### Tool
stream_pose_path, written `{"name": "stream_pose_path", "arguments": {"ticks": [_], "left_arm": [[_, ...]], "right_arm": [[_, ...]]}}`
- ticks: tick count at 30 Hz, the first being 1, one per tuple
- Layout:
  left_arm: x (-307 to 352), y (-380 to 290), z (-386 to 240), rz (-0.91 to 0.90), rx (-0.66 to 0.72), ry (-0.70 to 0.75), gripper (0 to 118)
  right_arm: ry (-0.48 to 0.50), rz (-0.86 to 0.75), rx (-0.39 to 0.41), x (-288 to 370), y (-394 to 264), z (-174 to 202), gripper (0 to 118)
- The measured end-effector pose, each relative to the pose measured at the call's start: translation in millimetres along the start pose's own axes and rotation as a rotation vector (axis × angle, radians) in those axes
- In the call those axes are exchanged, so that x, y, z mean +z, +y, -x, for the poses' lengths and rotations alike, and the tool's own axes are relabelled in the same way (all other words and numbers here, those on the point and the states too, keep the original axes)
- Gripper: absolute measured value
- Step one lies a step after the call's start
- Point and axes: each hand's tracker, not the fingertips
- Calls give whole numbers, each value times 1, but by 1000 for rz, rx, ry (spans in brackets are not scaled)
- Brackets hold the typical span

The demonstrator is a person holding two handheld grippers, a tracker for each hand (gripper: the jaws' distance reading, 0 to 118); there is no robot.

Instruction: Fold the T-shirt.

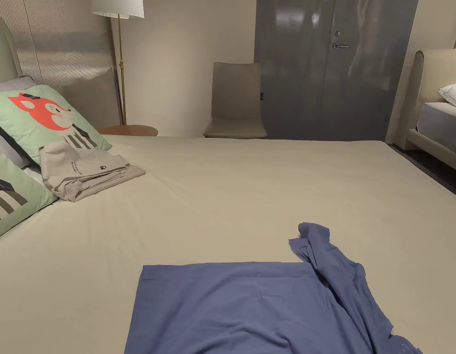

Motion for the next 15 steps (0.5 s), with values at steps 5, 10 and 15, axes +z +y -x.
{"name": "stream_pose_path", "arguments": {"ticks": [5,10,15], "left_arm": [[7,-5,4,-57,18,-23,16],[39,17,9,-270,62,-64,100],[78,63,-8,-518,-9,-11,101]], "right_arm": [[20,-47,40,4,-5,-3,18],[6,-258,40,37,17,-3,98],[-40,-560,73,76,64,12,102]]}}
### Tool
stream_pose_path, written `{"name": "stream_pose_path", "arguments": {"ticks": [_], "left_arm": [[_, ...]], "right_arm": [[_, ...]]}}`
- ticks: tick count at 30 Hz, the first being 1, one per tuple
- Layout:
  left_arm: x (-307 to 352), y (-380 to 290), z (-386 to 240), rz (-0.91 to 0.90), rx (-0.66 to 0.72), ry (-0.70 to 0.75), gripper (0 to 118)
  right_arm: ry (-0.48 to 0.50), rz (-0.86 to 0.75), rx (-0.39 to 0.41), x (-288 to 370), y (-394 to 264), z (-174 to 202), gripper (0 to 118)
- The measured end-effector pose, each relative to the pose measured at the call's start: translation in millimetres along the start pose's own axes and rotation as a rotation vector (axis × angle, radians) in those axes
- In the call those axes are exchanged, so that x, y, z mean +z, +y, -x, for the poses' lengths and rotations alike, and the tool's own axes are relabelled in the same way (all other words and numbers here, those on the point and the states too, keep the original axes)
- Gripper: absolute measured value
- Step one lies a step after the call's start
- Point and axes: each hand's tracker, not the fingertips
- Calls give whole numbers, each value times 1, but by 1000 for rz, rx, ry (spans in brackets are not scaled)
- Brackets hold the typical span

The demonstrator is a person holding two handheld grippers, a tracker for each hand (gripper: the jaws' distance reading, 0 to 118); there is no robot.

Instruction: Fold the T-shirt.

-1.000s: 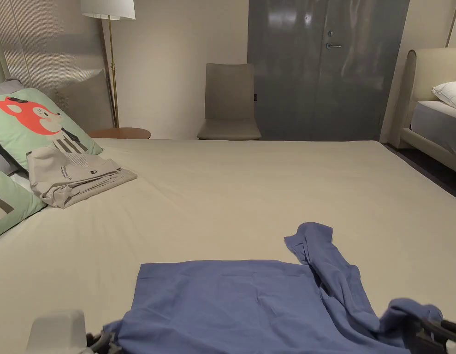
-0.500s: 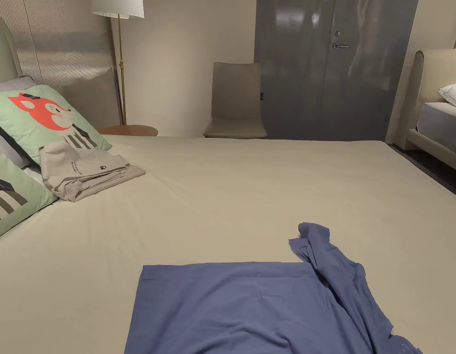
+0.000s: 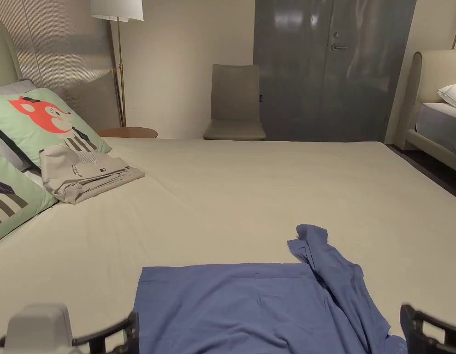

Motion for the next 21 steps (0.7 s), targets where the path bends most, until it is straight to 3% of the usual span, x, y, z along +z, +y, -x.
{"name": "stream_pose_path", "arguments": {"ticks": [2,3,4,5,6,7,9,14,21], "left_arm": [[1,24,-8,-93,-15,12,97],[3,32,-11,-126,-21,6,84],[5,41,-13,-154,-31,0,65],[5,48,-15,-186,-34,-1,39],[6,53,-18,-196,-39,4,3],[5,58,-20,-203,-40,15,0],[2,64,-23,-234,-20,13,0],[-31,77,-20,-169,-20,-35,0],[-147,83,-7,115,19,-79,0]], "right_arm": [[-10,-106,16,-1,20,7,101],[-17,-140,22,0,27,10,95],[-22,-180,26,1,34,13,81],[-13,-216,22,4,40,16,57],[-10,-240,16,3,43,19,19],[-8,-251,20,3,47,22,2],[-31,-267,23,0,51,27,1],[19,-251,29,-18,52,30,1],[32,-194,36,-52,47,31,1]]}}
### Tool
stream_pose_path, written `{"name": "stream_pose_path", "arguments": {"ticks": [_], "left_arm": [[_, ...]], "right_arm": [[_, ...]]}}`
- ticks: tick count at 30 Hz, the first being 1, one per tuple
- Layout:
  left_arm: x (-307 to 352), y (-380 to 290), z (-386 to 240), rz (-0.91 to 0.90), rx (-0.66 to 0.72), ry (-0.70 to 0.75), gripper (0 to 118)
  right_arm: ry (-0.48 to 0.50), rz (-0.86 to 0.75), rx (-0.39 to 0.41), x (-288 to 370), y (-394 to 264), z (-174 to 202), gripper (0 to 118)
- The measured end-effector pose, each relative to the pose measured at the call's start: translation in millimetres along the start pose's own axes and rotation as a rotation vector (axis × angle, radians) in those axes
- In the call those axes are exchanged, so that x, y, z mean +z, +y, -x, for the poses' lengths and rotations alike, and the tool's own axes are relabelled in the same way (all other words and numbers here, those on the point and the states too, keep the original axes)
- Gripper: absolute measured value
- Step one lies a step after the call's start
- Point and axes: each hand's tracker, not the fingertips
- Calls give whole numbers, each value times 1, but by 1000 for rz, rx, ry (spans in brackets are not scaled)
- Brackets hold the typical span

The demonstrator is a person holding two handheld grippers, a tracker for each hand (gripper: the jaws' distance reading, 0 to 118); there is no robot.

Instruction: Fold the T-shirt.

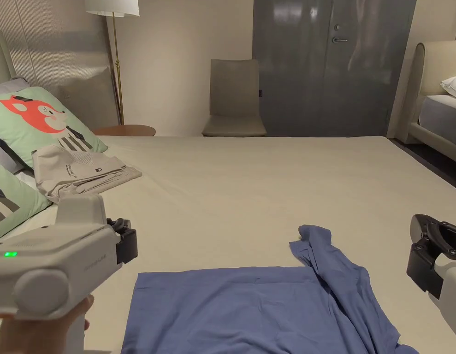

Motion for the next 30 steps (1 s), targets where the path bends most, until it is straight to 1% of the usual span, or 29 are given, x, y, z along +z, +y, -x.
{"name": "stream_pose_path", "arguments": {"ticks": [1,2,3,4,5,6,7,9,11,12,13,14,15,17,18,19,20,22,23,25,27,28,29,30], "left_arm": [[-22,1,3,61,0,14,1],[-42,0,7,102,24,19,10],[-62,-2,11,151,35,23,37],[-84,-5,16,224,46,29,66],[-106,-8,19,307,71,39,91],[-123,-14,23,359,88,37,106],[-138,-20,27,408,109,36,106],[-161,-31,28,446,129,32,105],[-184,-42,31,477,119,66,105],[-192,-49,31,496,116,91,104],[-200,-54,32,514,123,101,99],[-205,-58,32,529,142,99,90],[-209,-62,32,543,163,87,71],[-209,-68,27,555,152,84,62],[-205,-69,25,527,86,141,51],[-203,-68,25,506,100,107,51],[-201,-67,27,504,107,109,46],[-194,-62,27,468,138,87,0],[-189,-58,27,456,161,81,1],[-179,-54,26,414,137,78,1],[-170,-50,25,389,132,68,1],[-169,-47,27,383,136,63,1],[-166,-47,27,376,136,58,1],[-164,-46,27,371,131,57,1]], "right_arm": [[1,9,0,-5,-3,0,1],[0,22,4,-11,-5,0,1],[1,34,6,-17,-8,0,1],[1,45,4,-22,-11,0,1],[4,59,3,-27,-14,0,1],[6,71,4,-32,-16,0,1],[6,82,7,-38,-20,0,1],[9,102,20,-47,-25,1,1],[10,121,26,-55,-32,0,1],[11,134,29,-59,-35,0,1],[11,145,32,-63,-38,0,1],[10,154,34,-67,-41,-1,1],[9,166,35,-71,-44,-1,1],[6,188,32,-78,-50,-3,1],[5,200,26,-81,-53,-4,1],[3,210,24,-85,-55,-5,1],[2,218,20,-88,-57,-6,1],[5,240,5,-94,-59,-8,1],[5,254,0,-100,-59,-9,1],[-2,281,-1,-113,-59,-13,1],[-19,369,9,-139,-60,-19,2],[-6,452,-24,-158,-62,-24,13],[1,503,-60,-174,-65,-30,41],[5,571,-81,-194,-69,-34,87]]}}
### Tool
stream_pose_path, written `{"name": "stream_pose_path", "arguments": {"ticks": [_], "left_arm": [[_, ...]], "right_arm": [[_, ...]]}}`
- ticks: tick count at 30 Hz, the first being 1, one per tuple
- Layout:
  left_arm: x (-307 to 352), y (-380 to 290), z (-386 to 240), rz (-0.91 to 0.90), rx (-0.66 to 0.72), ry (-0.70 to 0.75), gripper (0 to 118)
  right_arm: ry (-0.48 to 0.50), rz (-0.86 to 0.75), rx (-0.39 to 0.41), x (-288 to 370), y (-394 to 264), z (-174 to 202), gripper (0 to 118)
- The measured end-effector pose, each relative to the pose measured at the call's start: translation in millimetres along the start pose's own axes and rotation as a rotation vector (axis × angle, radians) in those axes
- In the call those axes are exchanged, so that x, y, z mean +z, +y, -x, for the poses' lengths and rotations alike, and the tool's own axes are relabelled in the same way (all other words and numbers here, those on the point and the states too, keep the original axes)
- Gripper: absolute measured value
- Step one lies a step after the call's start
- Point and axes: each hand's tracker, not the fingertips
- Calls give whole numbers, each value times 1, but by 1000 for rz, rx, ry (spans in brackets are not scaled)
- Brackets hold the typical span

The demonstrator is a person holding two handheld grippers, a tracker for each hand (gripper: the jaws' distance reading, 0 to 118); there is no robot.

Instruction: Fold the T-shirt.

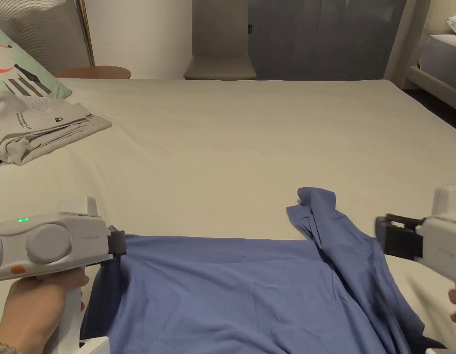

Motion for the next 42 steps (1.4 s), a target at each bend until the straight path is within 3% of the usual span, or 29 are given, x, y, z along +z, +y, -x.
{"name": "stream_pose_path", "arguments": {"ticks": [1,2,3,5,8,9,11,13,14,15,17,20,26,31,34,38,42], "left_arm": [[1,-1,0,-5,-6,1,1],[0,0,0,-7,-12,3,1],[0,-1,1,-8,-18,3,1],[-1,-3,1,-5,-26,5,1],[-6,-3,6,-2,-20,-1,1],[-7,-3,7,-1,-18,-2,1],[-10,-4,7,3,-24,-1,1],[-10,-5,7,4,-36,1,1],[-11,-5,7,3,-44,2,1],[-11,-5,6,1,-53,4,1],[-8,-4,5,-4,-61,8,1],[5,-2,6,-32,-59,10,1],[59,2,10,-124,-38,10,1],[125,-14,21,-275,-30,-5,0],[169,-42,19,-379,-50,23,0],[208,-83,22,-481,-38,38,0],[238,-123,22,-562,-13,66,0]], "right_arm": [[-8,55,-18,-19,5,-3,107],[-22,85,-21,-35,8,-5,107],[-35,96,-22,-46,11,-6,98],[-62,181,-14,-74,14,-6,98],[-76,270,-126,-101,7,-8,96],[-88,313,-142,-109,3,-7,88],[-78,367,-99,-118,-6,-5,71],[-105,284,-30,-109,-9,3,60],[-100,281,-19,-105,-8,5,41],[-71,280,-37,-99,-7,7,3],[-103,244,-100,-88,-5,4,4],[-35,153,-199,-63,-1,-11,4],[14,-77,-211,29,-1,-34,3],[22,-316,-160,123,-18,-41,3],[-33,-425,-102,172,-39,-38,3],[-56,-509,-38,222,-68,-33,3],[-74,-568,-38,258,-95,-29,3]]}}
